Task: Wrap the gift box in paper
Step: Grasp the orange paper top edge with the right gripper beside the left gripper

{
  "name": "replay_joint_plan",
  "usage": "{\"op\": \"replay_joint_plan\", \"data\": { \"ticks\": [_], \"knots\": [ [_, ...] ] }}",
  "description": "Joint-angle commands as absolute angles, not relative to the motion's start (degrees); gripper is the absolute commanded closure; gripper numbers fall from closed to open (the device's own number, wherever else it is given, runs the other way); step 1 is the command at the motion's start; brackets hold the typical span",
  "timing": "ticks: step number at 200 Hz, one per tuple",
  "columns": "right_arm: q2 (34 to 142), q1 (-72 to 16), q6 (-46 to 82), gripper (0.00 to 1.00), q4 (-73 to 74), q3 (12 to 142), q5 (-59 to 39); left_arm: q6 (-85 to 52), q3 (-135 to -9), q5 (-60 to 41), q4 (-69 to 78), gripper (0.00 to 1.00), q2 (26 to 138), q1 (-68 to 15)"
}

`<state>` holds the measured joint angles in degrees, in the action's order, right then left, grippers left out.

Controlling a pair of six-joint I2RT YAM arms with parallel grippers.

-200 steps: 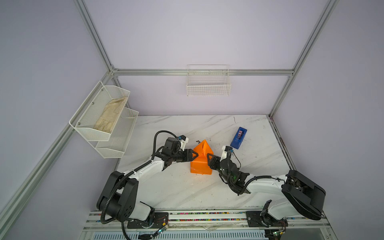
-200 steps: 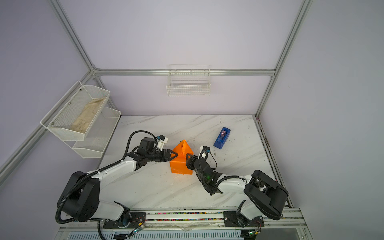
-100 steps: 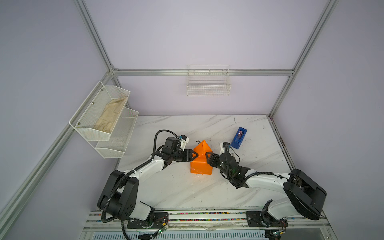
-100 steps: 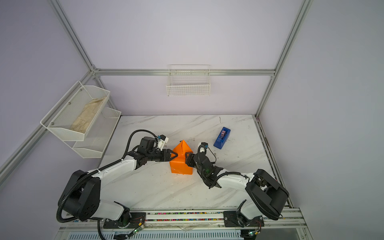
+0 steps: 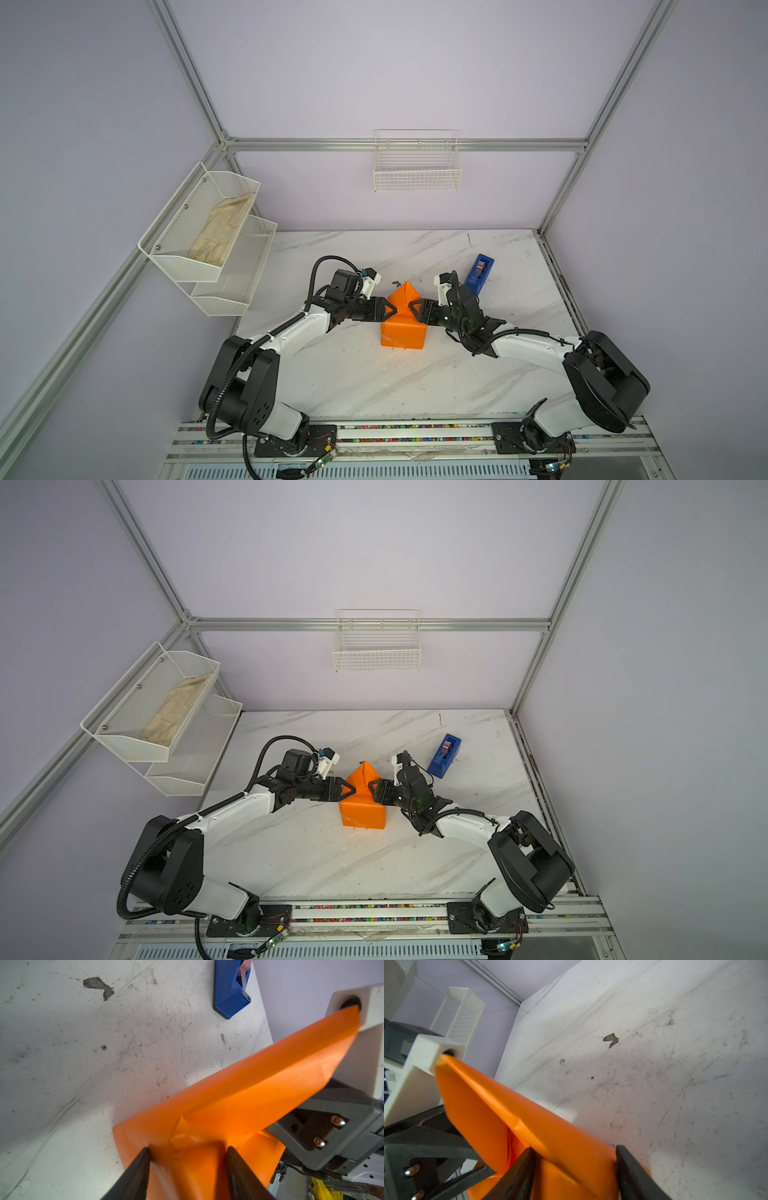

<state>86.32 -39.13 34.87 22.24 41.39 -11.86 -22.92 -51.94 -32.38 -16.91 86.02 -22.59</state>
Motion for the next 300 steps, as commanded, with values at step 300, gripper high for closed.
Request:
{"op": "replay_joint_plan", "data": {
  "ticks": [300],
  "knots": [
    [88.87, -37.13, 10.06, 0.76, 14.88, 49.21, -34.10, -15.84, -65.32, -29.44, -40.08, 0.39, 92.46, -23.99]
  ]
}}
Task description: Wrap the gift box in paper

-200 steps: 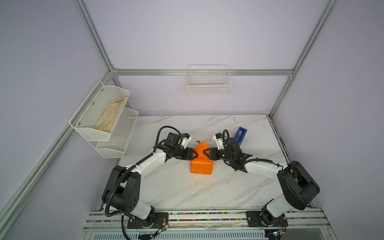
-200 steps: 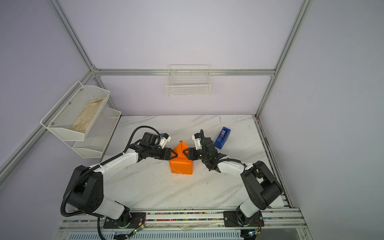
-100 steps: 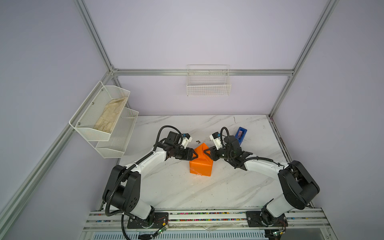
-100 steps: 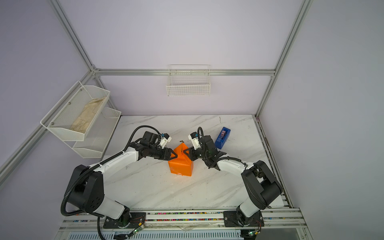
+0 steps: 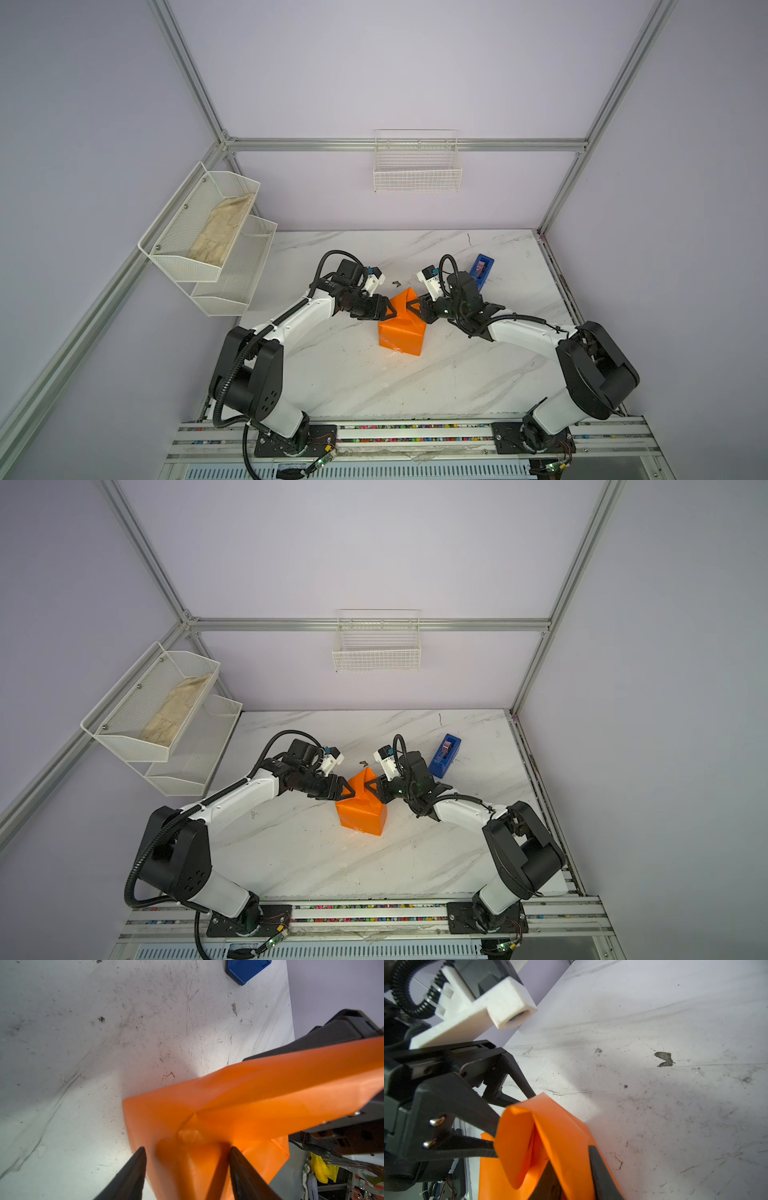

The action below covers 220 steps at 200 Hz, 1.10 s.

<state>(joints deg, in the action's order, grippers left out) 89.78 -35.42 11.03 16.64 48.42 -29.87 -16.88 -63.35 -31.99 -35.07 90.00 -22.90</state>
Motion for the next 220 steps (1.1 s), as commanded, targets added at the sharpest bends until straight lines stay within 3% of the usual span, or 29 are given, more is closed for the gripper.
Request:
{"op": "replay_joint_plan", "data": {
  "ticks": [1, 47, 71, 87, 110, 118, 136, 144, 151, 185, 193, 204, 212, 220],
  "knots": [
    [88.91, -37.16, 10.09, 0.76, 14.87, 49.21, -34.10, -15.88, -65.27, -29.44, -40.04, 0.39, 92.46, -23.99],
    [86.55, -37.18, 9.98, 0.76, 14.30, 49.18, -34.51, -15.37, -63.84, -25.92, -41.83, 0.39, 93.51, -24.08],
    [85.99, -37.18, 11.01, 0.80, 15.39, 49.18, -34.72, -15.21, -62.75, -25.67, -42.01, 0.39, 94.04, -24.08],
    [86.36, -37.11, 10.90, 1.00, 15.36, 50.16, -35.15, -15.11, -62.26, -25.58, -41.93, 0.39, 93.93, -24.09],
    [86.66, -37.18, 10.77, 1.00, 14.87, 50.96, -35.82, -15.02, -62.05, -25.35, -42.15, 0.39, 93.78, -24.16],
    [86.74, -37.17, 10.72, 0.90, 14.85, 51.15, -36.01, -14.94, -61.92, -25.23, -42.27, 0.39, 93.78, -24.16],
    [86.80, -37.18, 10.68, 0.82, 14.27, 51.80, -35.72, -14.98, -61.95, -25.35, -42.32, 0.39, 93.93, -24.17],
    [86.69, -37.18, 10.42, 0.85, 13.85, 52.30, -35.45, -14.95, -61.89, -25.34, -42.35, 0.39, 94.03, -24.17],
    [86.73, -37.18, 10.29, 1.00, 13.64, 52.66, -35.38, -14.94, -61.85, -25.37, -42.36, 0.39, 94.11, -24.17],
    [87.02, -37.18, 9.67, 1.00, 12.23, 54.17, -34.67, -14.85, -61.47, -25.35, -42.36, 0.40, 93.98, -24.17],
    [87.18, -37.18, 9.46, 0.89, 11.32, 54.66, -33.99, -14.85, -61.36, -25.36, -42.32, 0.39, 93.90, -24.17],
    [87.51, -37.18, 9.23, 0.86, 10.18, 55.31, -33.36, -14.85, -61.18, -25.31, -42.32, 0.39, 93.87, -24.17],
    [87.39, -37.18, 9.24, 0.88, 10.11, 55.41, -32.91, -14.85, -61.08, -25.33, -42.36, 0.39, 93.80, -24.17],
    [87.24, -37.17, 9.14, 0.98, 10.11, 55.54, -32.72, -14.85, -61.00, -25.32, -42.36, 0.39, 93.78, -24.17]
  ]
}}
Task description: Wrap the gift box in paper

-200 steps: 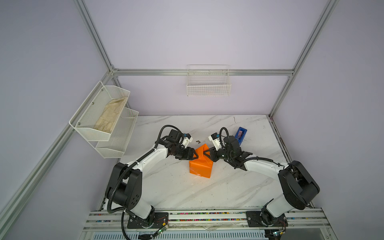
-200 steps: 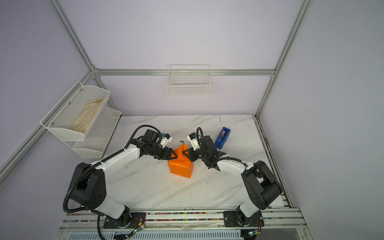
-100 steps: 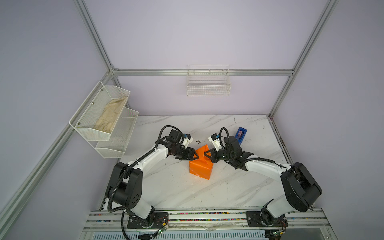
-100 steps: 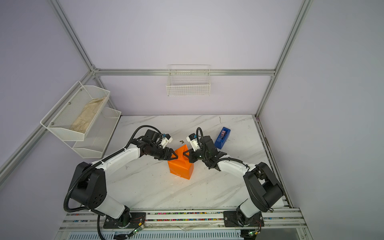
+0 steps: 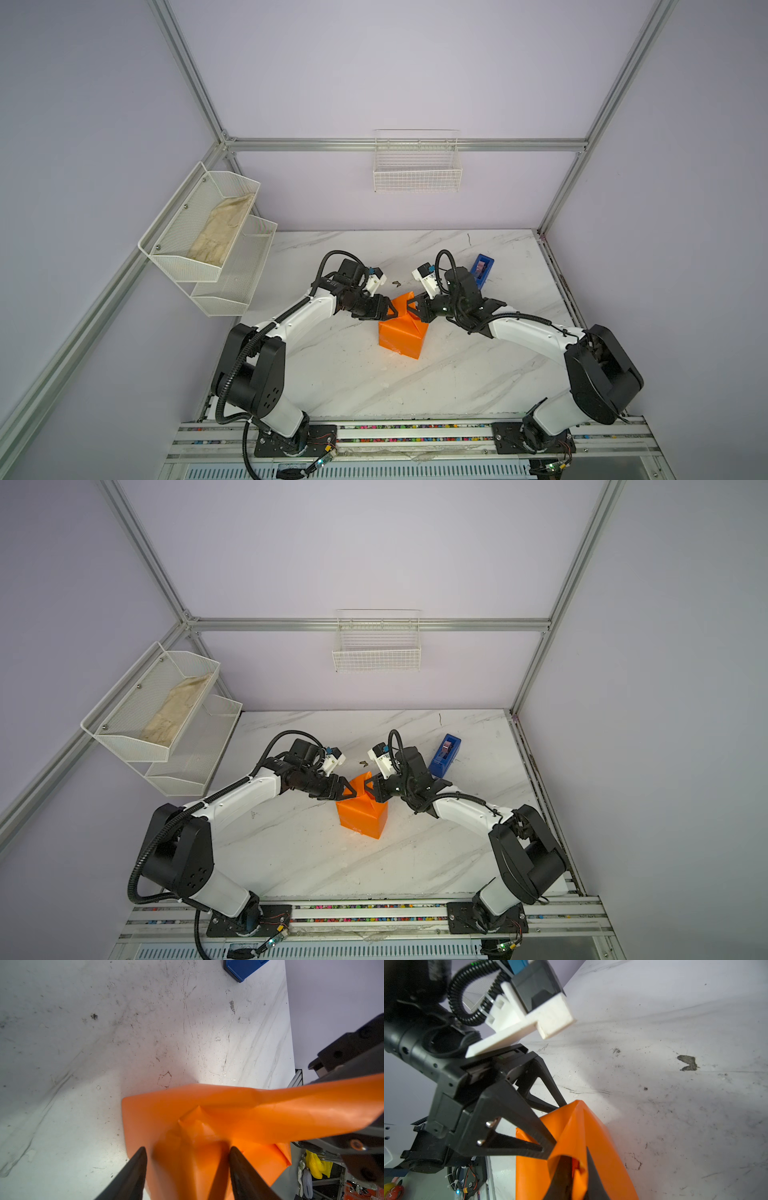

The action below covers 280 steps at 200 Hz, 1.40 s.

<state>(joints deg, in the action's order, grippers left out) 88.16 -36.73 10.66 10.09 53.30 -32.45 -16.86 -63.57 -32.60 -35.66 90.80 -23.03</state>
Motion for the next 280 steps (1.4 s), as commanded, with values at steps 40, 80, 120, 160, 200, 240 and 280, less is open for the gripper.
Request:
{"op": "replay_joint_plan", "data": {
  "ticks": [40, 80, 120, 160, 200, 240, 280],
  "knots": [
    [87.23, -37.17, 9.32, 0.88, 9.56, 56.83, -31.52, -14.84, -60.72, -25.34, -42.36, 0.40, 93.69, -24.17],
    [86.73, -37.17, 9.29, 1.00, 8.67, 57.09, -30.66, -14.85, -60.45, -25.32, -42.36, 0.39, 93.61, -24.26],
    [83.95, -37.00, 9.66, 0.84, 6.62, 56.16, -28.44, -14.85, -60.34, -24.82, -42.44, 0.40, 93.78, -24.25],
    [79.79, -36.18, 11.41, 0.70, 6.32, 54.52, -27.95, -14.86, -60.38, -24.59, -42.55, 0.40, 93.91, -24.26],
    [80.09, -36.04, 12.00, 0.42, 7.88, 54.52, -28.45, -14.77, -60.28, -24.76, -42.62, 0.40, 93.95, -24.35],
    [84.79, -35.39, 13.01, 0.31, 7.55, 56.72, -25.81, -14.77, -60.38, -24.74, -42.69, 0.40, 93.87, -24.35],
    [88.19, -34.73, 12.76, 0.40, 9.30, 55.79, -32.43, -14.71, -60.73, -24.78, -42.69, 0.40, 94.09, -24.52]
  ]
}}
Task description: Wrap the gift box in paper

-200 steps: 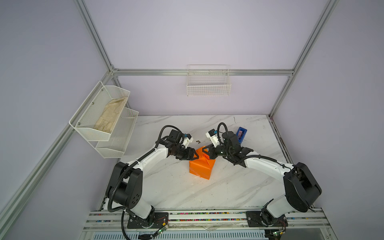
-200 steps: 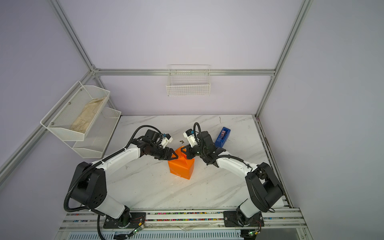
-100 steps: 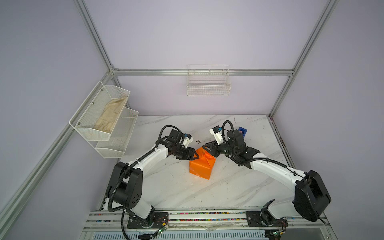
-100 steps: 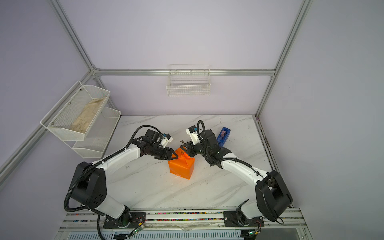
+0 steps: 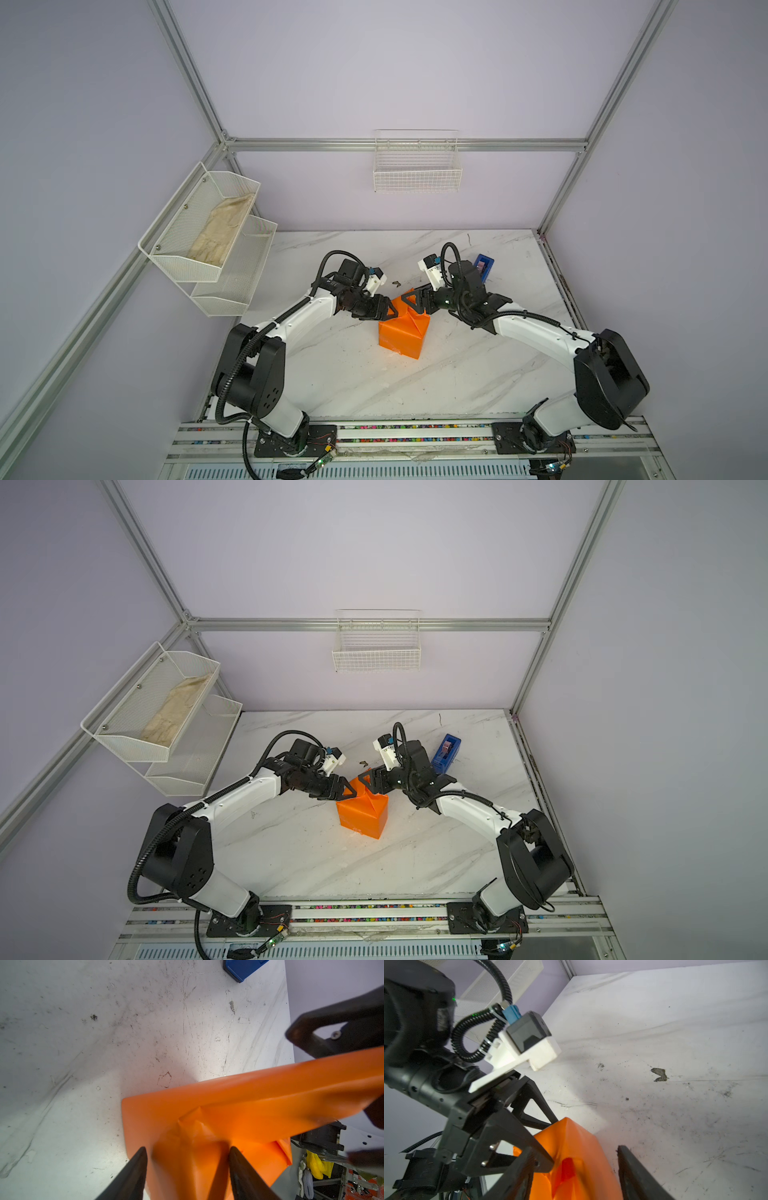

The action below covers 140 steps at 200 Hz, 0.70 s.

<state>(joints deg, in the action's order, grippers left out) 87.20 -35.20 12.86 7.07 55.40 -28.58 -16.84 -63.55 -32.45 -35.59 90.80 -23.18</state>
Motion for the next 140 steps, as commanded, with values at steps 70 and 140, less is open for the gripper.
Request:
{"op": "replay_joint_plan", "data": {
  "ticks": [70, 140],
  "knots": [
    [91.19, -34.45, 12.40, 0.55, 14.21, 52.00, -34.79, -14.59, -60.64, -24.70, -42.80, 0.40, 94.39, -24.70],
    [90.59, -34.45, 11.69, 0.71, 18.24, 48.84, -36.19, -14.59, -60.91, -24.64, -42.85, 0.40, 94.79, -24.79]
  ]
}}
